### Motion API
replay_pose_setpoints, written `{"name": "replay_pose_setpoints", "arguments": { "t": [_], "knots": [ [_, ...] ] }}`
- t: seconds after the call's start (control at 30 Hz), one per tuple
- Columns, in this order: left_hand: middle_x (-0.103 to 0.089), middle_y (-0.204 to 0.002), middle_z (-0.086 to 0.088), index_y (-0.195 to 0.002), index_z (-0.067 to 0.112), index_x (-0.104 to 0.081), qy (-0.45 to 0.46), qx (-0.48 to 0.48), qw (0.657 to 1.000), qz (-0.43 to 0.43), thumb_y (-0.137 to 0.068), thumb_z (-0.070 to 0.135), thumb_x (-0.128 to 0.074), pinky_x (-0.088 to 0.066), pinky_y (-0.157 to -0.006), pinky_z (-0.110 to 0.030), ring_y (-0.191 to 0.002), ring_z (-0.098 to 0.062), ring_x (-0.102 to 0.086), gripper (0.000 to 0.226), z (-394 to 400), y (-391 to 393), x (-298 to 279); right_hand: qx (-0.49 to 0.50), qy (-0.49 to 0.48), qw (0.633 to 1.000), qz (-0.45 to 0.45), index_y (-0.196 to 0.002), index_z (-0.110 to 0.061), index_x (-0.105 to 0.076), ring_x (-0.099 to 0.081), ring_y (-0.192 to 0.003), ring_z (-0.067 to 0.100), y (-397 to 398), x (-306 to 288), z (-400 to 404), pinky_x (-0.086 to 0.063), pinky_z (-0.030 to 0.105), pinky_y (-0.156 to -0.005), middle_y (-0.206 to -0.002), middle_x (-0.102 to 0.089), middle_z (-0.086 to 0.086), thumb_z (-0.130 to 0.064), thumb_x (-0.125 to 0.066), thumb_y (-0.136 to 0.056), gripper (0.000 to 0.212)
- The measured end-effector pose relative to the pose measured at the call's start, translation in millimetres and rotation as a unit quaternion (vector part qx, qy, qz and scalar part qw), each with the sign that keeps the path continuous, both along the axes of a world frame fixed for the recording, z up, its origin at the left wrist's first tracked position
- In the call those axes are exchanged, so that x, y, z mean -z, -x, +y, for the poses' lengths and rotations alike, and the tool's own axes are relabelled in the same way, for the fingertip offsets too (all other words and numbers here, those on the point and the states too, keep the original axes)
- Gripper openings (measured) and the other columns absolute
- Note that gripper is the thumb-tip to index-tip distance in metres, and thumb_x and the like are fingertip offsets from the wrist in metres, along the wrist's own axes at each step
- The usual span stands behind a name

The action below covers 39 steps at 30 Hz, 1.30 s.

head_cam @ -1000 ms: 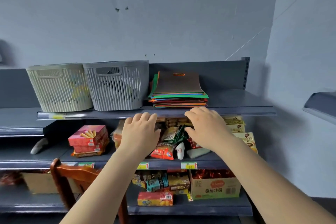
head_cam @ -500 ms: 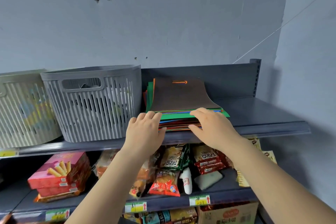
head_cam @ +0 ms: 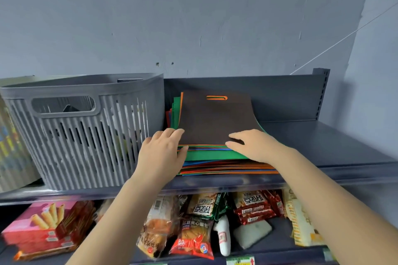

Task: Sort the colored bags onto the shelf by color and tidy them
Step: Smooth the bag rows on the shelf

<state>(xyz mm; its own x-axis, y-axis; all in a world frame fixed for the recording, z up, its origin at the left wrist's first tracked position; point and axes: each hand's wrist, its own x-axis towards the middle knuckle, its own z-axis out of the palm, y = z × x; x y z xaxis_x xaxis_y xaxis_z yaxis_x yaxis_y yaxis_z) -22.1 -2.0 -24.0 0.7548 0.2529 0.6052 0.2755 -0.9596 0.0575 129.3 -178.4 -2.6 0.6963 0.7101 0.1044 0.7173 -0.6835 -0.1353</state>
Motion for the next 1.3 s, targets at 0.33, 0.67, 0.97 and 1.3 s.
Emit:
{"name": "replay_pose_setpoints", "arguments": {
  "t": [0.33,0.67,0.97,1.3],
  "knots": [
    [-0.055,-0.132,-0.003,-0.134,0.016,-0.049,0.042,-0.001,0.998,-0.044,-0.093,0.031,-0.054,-0.040,-0.098,-0.042,-0.121,-0.028,-0.050,0.044,5,-14,-11,-0.036,-0.064,0.997,-0.021,-0.080,-0.031,-0.059,-0.057,-0.085,0.017,-14,-15,-14,-0.042,0.025,-0.064,-0.085,-0.062,-0.010,-0.038,-0.033,-0.101,0.034],
    [-0.057,-0.130,-0.005,-0.132,0.013,-0.052,0.057,0.018,0.996,-0.070,-0.090,0.026,-0.060,-0.045,-0.094,-0.047,-0.117,-0.030,-0.054,0.046,12,-26,-17,0.008,-0.183,0.981,0.071,-0.054,-0.013,-0.041,-0.025,-0.042,0.011,-38,-15,-22,-0.024,0.022,-0.049,-0.045,-0.025,-0.002,-0.039,-0.057,-0.091,0.048],
    [-0.053,-0.132,-0.007,-0.135,0.011,-0.047,0.114,0.049,0.985,-0.124,-0.090,0.023,-0.060,-0.041,-0.095,-0.036,-0.121,-0.027,-0.049,0.048,4,-28,-22,0.060,-0.301,0.931,0.196,-0.127,-0.008,-0.059,-0.049,-0.123,0.025,-42,-17,-31,-0.034,0.030,-0.096,-0.132,-0.056,0.007,-0.026,-0.050,-0.096,0.037],
    [-0.057,-0.131,0.011,-0.133,0.031,-0.051,0.053,0.069,0.983,0.163,-0.087,0.059,-0.049,-0.037,-0.101,-0.025,-0.121,-0.010,-0.050,0.054,-3,-44,-15,0.047,-0.308,0.950,0.024,-0.061,-0.010,-0.040,-0.037,-0.051,0.013,-40,-11,-44,-0.025,0.027,-0.050,-0.054,-0.037,0.002,-0.025,-0.038,-0.101,0.042]
  ]
}}
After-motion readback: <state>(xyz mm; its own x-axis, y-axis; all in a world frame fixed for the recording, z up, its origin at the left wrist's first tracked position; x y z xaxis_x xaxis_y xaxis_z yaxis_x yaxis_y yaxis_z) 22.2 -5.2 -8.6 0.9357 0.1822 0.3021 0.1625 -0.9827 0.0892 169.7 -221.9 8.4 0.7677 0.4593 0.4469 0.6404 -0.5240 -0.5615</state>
